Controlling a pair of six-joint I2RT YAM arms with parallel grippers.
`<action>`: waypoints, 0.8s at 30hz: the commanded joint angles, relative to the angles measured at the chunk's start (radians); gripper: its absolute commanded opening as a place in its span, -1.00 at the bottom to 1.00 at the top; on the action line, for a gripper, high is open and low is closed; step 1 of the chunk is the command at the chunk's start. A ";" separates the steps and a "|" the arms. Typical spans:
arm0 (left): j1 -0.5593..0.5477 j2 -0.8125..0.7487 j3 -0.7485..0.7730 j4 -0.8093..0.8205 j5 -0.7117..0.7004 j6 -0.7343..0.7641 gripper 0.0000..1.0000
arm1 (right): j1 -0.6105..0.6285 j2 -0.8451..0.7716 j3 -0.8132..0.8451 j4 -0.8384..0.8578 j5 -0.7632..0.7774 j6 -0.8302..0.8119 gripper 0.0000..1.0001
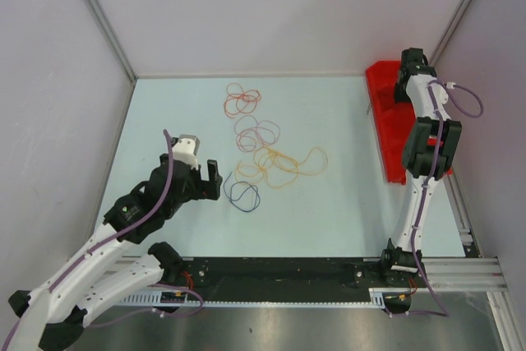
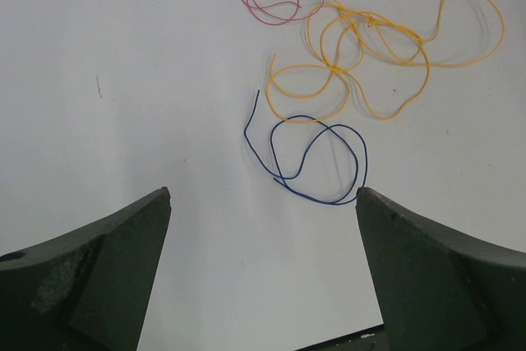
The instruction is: Untangle the cables
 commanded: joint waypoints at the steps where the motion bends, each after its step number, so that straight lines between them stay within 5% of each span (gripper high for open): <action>1: 0.006 0.008 -0.002 0.013 -0.013 -0.012 0.99 | -0.036 0.106 0.115 0.033 0.013 0.024 -1.00; 8: 0.009 0.028 0.001 0.007 -0.020 -0.014 0.99 | -0.071 0.123 0.153 0.142 0.039 -0.115 -1.00; 14: 0.013 0.034 0.001 0.008 -0.020 -0.014 0.99 | -0.070 -0.079 -0.036 0.286 0.128 -0.236 -1.00; 24: 0.013 0.021 0.001 0.008 -0.022 -0.016 1.00 | -0.007 -0.293 -0.262 0.800 0.359 -0.686 -1.00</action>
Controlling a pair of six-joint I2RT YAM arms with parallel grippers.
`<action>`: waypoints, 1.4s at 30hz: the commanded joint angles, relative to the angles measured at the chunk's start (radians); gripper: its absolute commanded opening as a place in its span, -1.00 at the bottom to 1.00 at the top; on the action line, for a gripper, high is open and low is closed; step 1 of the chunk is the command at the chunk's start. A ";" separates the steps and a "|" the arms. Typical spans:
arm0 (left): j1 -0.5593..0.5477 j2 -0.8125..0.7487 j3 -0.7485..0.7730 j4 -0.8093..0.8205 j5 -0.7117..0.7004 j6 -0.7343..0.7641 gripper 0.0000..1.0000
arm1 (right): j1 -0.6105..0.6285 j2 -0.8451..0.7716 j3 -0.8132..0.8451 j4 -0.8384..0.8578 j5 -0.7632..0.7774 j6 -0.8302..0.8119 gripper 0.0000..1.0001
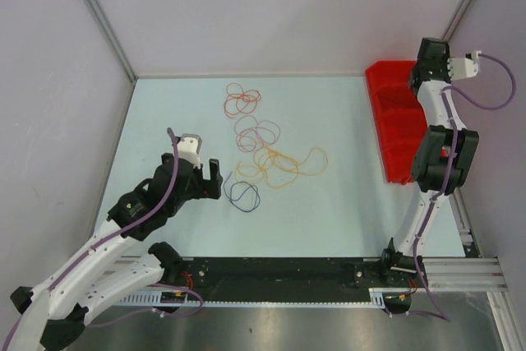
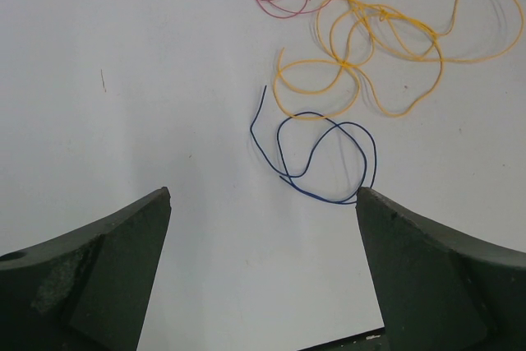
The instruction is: Untangle the cables
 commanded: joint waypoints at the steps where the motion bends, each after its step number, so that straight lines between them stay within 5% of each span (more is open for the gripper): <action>1: 0.008 -0.012 0.001 0.008 -0.015 -0.016 1.00 | 0.060 -0.097 -0.044 0.329 0.205 -0.288 -1.00; 7: 0.008 -0.009 0.001 0.007 -0.018 -0.017 0.99 | 0.155 0.006 -0.008 0.733 0.429 -0.776 -1.00; 12: 0.006 -0.002 0.001 0.004 -0.024 -0.022 1.00 | 0.221 0.251 0.144 1.402 0.609 -1.548 -1.00; 15: 0.006 0.003 0.001 0.004 -0.026 -0.022 0.99 | 0.232 0.314 0.170 1.625 0.620 -1.736 -1.00; 32: 0.008 0.008 0.001 0.005 -0.018 -0.019 0.99 | 0.287 0.236 -0.001 1.490 0.746 -1.608 -1.00; 36: 0.008 -0.006 -0.002 0.011 -0.012 -0.016 1.00 | 0.307 0.161 -0.064 1.153 0.735 -1.370 -1.00; 38: 0.006 -0.012 -0.002 0.011 -0.011 -0.016 1.00 | 0.295 0.095 -0.046 0.857 0.678 -0.999 -1.00; 39: 0.006 -0.014 -0.003 0.011 -0.009 -0.014 1.00 | 0.281 0.078 -0.023 0.529 0.552 -0.834 -1.00; 42: 0.006 -0.014 -0.003 0.016 -0.008 -0.013 1.00 | 0.191 0.046 0.057 0.172 0.288 -0.494 -1.00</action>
